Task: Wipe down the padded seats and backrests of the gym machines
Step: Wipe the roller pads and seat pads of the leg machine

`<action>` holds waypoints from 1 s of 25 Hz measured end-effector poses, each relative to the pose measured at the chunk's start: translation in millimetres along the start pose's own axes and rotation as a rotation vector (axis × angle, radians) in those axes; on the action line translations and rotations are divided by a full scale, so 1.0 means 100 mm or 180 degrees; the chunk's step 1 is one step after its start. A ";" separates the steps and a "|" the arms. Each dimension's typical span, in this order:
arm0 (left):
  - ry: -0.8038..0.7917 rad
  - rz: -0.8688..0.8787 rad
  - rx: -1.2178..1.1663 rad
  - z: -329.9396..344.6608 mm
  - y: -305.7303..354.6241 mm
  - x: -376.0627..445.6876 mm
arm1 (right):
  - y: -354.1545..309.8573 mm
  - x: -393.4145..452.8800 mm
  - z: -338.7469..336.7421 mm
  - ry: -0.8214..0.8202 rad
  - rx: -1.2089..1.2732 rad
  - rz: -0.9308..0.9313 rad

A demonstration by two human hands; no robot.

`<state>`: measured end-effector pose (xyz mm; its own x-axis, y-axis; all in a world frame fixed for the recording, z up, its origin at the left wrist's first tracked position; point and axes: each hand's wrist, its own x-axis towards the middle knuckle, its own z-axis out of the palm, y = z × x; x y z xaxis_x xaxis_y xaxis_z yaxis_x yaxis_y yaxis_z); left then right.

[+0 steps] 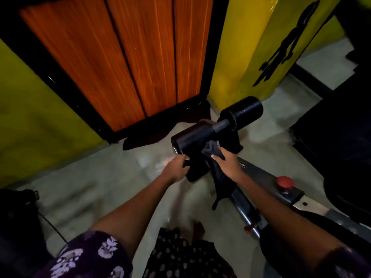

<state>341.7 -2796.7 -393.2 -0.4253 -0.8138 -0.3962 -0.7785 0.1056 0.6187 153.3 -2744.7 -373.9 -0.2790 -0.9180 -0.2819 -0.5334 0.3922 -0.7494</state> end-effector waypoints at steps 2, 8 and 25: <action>0.0050 -0.0061 -0.0070 0.20 -0.08 0.14 | 0.15 0.15 0.12 0.0184 0.0279 0.0136; 0.0563 -0.0159 -0.0227 0.72 -0.41 0.90 | 0.74 0.75 0.49 0.0400 0.0619 0.0062; 0.2206 -0.0573 -0.1257 0.91 -0.90 2.24 | 1.14 1.74 1.21 0.1044 -0.1198 -0.0898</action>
<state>274.2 -2936.4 -599.7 0.1735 -0.9813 -0.0829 -0.5326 -0.1643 0.8303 140.2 -2867.0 -581.2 -0.2857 -0.9475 0.1437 -0.8540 0.1837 -0.4867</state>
